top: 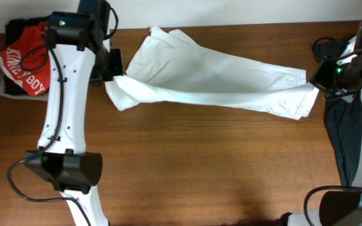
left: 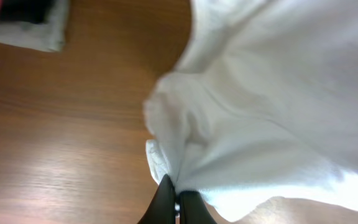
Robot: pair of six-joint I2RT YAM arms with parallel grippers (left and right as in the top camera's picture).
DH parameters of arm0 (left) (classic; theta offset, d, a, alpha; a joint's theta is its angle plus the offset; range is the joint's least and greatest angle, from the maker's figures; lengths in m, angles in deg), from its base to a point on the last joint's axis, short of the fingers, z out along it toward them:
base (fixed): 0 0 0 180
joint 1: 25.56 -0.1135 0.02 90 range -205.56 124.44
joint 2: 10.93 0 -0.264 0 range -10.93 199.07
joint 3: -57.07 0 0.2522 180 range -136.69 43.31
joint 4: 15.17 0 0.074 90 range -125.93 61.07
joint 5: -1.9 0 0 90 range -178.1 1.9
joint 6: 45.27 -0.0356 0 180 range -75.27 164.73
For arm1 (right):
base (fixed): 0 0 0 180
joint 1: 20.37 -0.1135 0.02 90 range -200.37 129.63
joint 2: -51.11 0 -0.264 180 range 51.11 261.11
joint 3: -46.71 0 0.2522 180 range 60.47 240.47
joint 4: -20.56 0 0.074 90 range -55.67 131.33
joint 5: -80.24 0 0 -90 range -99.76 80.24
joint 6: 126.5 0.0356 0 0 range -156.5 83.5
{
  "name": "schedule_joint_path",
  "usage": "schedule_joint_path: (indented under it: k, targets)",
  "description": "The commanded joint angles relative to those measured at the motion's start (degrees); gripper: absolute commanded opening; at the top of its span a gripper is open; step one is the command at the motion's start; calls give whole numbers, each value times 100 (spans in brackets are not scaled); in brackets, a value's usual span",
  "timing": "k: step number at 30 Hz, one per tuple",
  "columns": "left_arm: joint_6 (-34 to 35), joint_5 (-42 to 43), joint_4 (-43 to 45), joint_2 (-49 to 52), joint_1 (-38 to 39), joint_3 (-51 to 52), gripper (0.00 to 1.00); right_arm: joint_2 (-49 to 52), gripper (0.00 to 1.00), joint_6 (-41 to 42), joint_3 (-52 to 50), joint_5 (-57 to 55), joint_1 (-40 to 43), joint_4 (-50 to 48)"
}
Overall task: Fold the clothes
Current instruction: 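Lower the T-shirt flat onto the table with both grippers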
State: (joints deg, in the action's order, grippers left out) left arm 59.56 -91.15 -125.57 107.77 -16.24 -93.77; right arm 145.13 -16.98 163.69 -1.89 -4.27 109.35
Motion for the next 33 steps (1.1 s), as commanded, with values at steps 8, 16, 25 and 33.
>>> schedule_joint_path:
  k: [8, 16, 25, 33]
  targets:
    - [951, -728, -7, -1904, 476, 2557, 1, -146, 4, 197, -28, -732, 48, 527]
    - [1502, -726, 11, -3807, 479, 4354, 1, -525, 4, 245, -1106, -710, 48, 470]
    - [1703, -79, 15, -4863, 479, 5781, 1, -1797, 4, 391, -2557, -708, 48, 369]
    - [1749, 468, -9, -4909, 496, 6120, 1, -2868, 4, 151, -2575, -748, 48, 894]
